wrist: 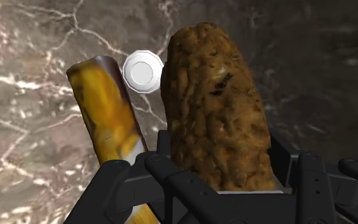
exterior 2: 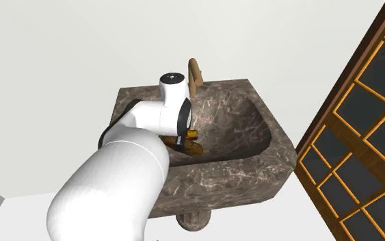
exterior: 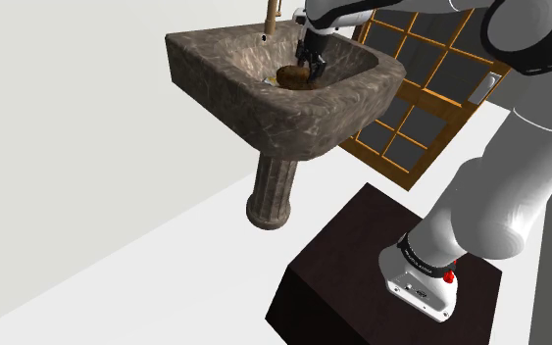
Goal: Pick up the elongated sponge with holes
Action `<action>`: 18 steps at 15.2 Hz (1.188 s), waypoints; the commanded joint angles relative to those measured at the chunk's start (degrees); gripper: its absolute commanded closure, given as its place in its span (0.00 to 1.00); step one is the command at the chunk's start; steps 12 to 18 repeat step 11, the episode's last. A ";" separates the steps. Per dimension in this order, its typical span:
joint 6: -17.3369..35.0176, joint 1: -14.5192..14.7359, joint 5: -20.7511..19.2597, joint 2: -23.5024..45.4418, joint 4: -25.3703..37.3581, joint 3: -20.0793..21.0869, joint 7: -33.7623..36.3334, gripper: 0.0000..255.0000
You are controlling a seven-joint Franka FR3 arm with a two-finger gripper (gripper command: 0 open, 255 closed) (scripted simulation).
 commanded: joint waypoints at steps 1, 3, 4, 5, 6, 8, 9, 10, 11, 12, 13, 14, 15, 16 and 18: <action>-1.50 0.09 -0.31 -0.54 1.08 -0.04 0.18 1.00; -2.96 0.12 -0.51 -0.88 2.25 -0.08 0.27 1.00; -3.70 0.13 -0.60 -1.03 2.85 -0.09 0.31 1.00; -4.44 0.14 -0.68 -1.17 3.47 -0.11 0.34 1.00; -5.18 0.15 -0.75 -1.29 4.10 -0.12 0.37 1.00; -6.67 0.16 -0.87 -1.49 5.41 -0.15 0.41 1.00; -7.42 0.16 -0.91 -1.58 6.09 -0.16 0.42 1.00; -7.53 0.16 -0.92 -1.59 6.18 -0.16 0.43 1.00; -7.53 0.16 -0.92 -1.59 6.19 -0.16 0.42 1.00; -7.53 0.16 -0.92 -1.59 6.19 -0.16 0.42 1.00; -7.53 0.16 -0.92 -1.59 6.19 -0.16 0.42 1.00; -7.53 0.16 -0.92 -1.59 6.19 -0.16 0.42 1.00; -7.53 0.16 -0.92 -1.59 6.19 -0.16 0.42 1.00; -7.53 0.16 -0.92 -1.59 6.19 -0.16 0.42 1.00; -7.53 0.16 -0.92 -1.59 6.19 -0.16 0.42 1.00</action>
